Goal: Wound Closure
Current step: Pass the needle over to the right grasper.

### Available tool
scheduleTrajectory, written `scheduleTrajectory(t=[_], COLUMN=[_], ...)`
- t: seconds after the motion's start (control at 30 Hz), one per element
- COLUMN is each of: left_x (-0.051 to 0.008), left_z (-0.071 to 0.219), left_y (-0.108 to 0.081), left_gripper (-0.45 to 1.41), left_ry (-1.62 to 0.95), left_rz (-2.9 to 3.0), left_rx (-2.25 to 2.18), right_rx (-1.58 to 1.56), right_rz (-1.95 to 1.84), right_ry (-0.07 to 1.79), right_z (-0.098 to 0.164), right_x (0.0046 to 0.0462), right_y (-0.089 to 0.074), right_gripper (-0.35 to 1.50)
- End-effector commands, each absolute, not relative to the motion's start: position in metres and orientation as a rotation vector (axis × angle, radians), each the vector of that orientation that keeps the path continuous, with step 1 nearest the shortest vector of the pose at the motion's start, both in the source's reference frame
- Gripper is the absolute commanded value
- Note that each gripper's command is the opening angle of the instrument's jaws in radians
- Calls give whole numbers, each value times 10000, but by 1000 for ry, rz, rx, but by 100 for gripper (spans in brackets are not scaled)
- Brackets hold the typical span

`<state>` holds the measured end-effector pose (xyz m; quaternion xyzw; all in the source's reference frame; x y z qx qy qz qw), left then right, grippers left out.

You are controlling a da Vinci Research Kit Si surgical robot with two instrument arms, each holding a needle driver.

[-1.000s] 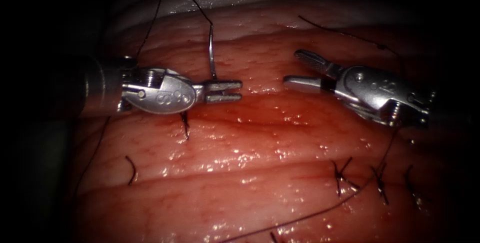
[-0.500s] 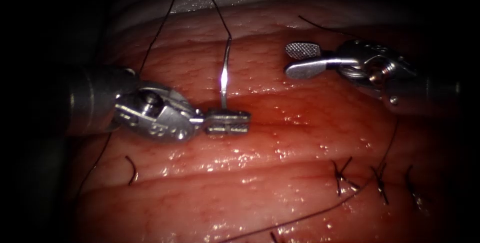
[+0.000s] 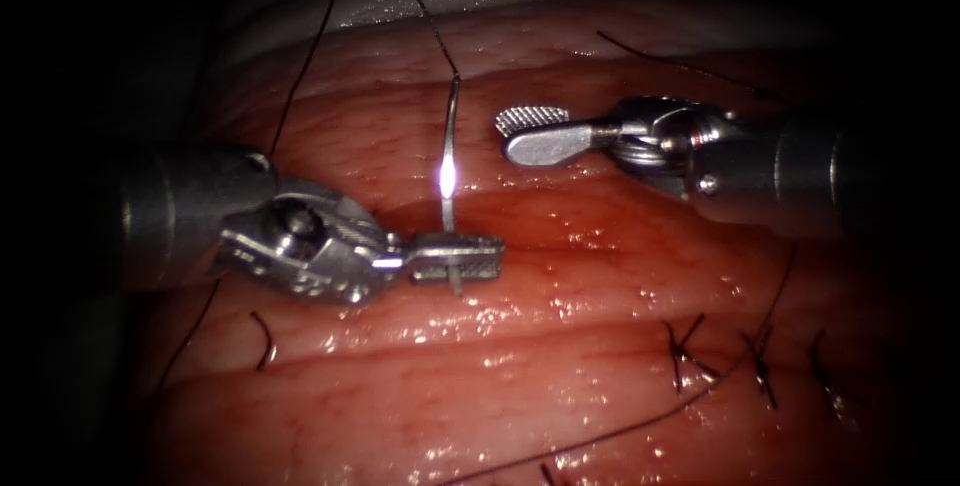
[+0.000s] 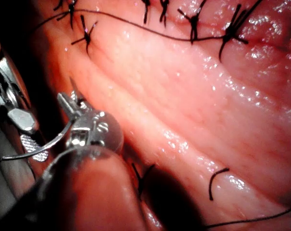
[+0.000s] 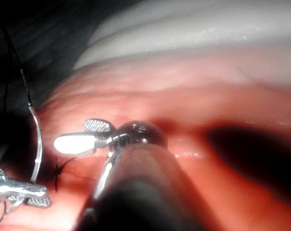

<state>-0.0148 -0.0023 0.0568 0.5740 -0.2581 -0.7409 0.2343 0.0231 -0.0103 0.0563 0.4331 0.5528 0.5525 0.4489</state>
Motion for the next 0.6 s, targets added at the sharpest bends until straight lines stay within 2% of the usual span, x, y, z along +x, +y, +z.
scheduleTrajectory(t=[0.03,0.6], left_x=[-153,-157], left_z=[572,567], left_y=[-22,-26], left_gripper=[-45,-45], left_ry=[-714,-728], left_rz=[-2026,-2014], left_rx=[1568,1553], right_rx=[1074,1087], right_rz=[1362,1362], right_ry=[1367,1365], right_z=[560,551], right_x=[249,281], right_y=[-105,-112], right_gripper=[120,126])
